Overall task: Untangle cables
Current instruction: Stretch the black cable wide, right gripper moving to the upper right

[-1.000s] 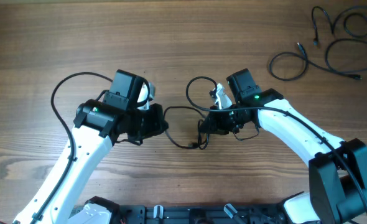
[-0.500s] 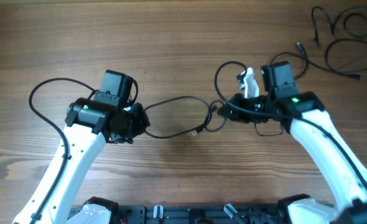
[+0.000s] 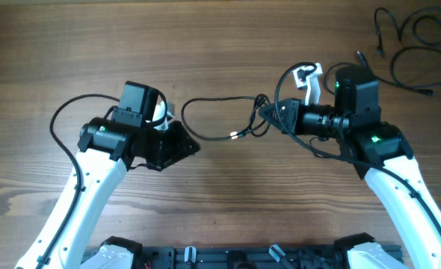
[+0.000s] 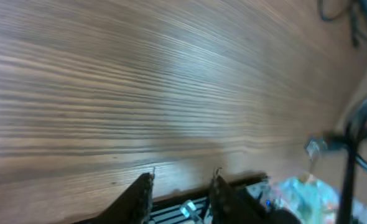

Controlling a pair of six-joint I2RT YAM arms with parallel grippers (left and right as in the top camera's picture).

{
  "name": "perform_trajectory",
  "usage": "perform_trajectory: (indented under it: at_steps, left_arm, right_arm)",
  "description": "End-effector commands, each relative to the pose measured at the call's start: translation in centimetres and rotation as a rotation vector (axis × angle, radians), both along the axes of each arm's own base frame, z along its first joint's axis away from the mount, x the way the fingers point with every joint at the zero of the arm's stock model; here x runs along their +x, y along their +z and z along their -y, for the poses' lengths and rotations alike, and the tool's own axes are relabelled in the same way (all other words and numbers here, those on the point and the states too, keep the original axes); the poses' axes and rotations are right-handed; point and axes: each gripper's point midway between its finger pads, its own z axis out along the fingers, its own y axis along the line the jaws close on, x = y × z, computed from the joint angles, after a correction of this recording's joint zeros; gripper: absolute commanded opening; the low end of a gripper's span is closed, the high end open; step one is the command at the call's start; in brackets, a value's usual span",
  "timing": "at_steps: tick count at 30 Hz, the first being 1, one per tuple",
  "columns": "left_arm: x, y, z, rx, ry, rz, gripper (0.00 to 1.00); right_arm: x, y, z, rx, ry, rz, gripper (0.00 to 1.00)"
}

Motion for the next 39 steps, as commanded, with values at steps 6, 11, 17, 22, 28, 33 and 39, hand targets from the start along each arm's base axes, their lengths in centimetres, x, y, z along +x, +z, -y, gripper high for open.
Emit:
perform_trajectory:
  at_steps: [6, 11, 17, 22, 28, 33, 39]
  left_arm:
    - [-0.3, 4.1, 4.0, -0.279, -0.215, 0.116, 0.76]
    - [2.3, 4.1, 3.6, -0.259, -0.006, 0.076, 0.75]
    - [4.9, 3.3, 2.1, -0.191, 0.203, 0.062, 0.67]
    - [5.9, 1.9, 2.3, -0.177, 0.213, 0.035, 0.38]
    - [5.8, 0.6, 1.4, -0.103, 0.202, 0.040, 0.04]
    - [5.3, -1.3, -1.3, 0.061, 0.272, 0.014, 0.04]
    - [5.1, -1.4, -1.3, 0.064, 0.272, 0.006, 0.04]
  right_arm:
    - [2.2, -1.7, 3.6, -0.084, -0.319, -0.131, 0.04]
    - [0.5, -0.5, 1.2, 0.035, -0.195, -0.191, 0.04]
    - [-0.8, 1.8, -0.8, 0.159, -0.053, -0.187, 0.04]
    - [-2.3, 2.0, -2.2, 0.178, 0.024, -0.213, 0.04]
    - [0.4, -5.7, 6.5, -0.310, -0.446, -0.240, 0.04]
    - [-0.6, -7.8, 14.2, -0.676, -0.709, -0.238, 0.04]
    - [-0.7, -7.9, 14.9, -0.698, -0.751, -0.244, 0.18]
